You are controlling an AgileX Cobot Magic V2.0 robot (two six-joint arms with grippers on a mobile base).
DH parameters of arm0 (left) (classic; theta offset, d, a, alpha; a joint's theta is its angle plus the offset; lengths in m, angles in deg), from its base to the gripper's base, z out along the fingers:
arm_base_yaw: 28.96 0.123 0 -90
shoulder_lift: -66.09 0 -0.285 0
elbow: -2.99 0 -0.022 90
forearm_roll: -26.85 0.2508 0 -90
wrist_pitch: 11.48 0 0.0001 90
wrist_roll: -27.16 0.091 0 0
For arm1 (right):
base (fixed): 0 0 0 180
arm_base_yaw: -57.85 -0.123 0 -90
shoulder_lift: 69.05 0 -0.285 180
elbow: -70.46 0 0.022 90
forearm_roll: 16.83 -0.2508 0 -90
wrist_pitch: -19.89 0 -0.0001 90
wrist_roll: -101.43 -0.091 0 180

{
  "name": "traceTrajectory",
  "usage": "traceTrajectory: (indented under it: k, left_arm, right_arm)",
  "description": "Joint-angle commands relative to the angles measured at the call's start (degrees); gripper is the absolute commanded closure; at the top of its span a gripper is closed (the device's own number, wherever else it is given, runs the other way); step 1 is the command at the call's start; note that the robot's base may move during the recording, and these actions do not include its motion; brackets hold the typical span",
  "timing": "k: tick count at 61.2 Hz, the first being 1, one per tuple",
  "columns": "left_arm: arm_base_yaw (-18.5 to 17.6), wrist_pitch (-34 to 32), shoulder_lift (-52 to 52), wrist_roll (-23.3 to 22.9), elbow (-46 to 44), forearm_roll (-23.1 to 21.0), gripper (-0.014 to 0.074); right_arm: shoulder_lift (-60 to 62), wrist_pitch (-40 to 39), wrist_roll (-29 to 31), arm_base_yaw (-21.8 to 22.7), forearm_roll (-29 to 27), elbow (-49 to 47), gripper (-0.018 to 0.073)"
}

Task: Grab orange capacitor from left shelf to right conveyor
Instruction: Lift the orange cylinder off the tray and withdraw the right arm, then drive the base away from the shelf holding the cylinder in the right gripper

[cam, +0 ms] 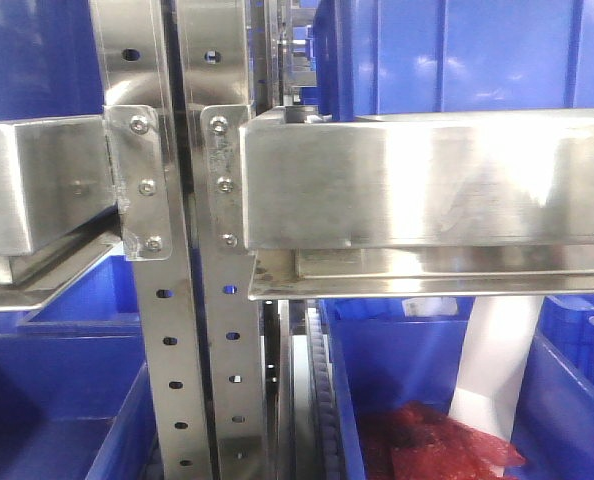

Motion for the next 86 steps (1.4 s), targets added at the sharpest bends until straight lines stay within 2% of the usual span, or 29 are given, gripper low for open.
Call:
traceTrajectory:
  k: [1,86]
  left_arm:
    - [-0.35,-5.19,-0.68,-0.10,-0.17,-0.13,0.0723]
    - [-0.14,-5.19,-0.68,-0.10,-0.17,-0.13,0.0723]
  right_arm:
    - [1.24,-4.29,0.15,0.38,0.24,-1.70,0.0504]
    - [1.52,-4.09,0.15,0.38,0.24,-1.70,0.0504]
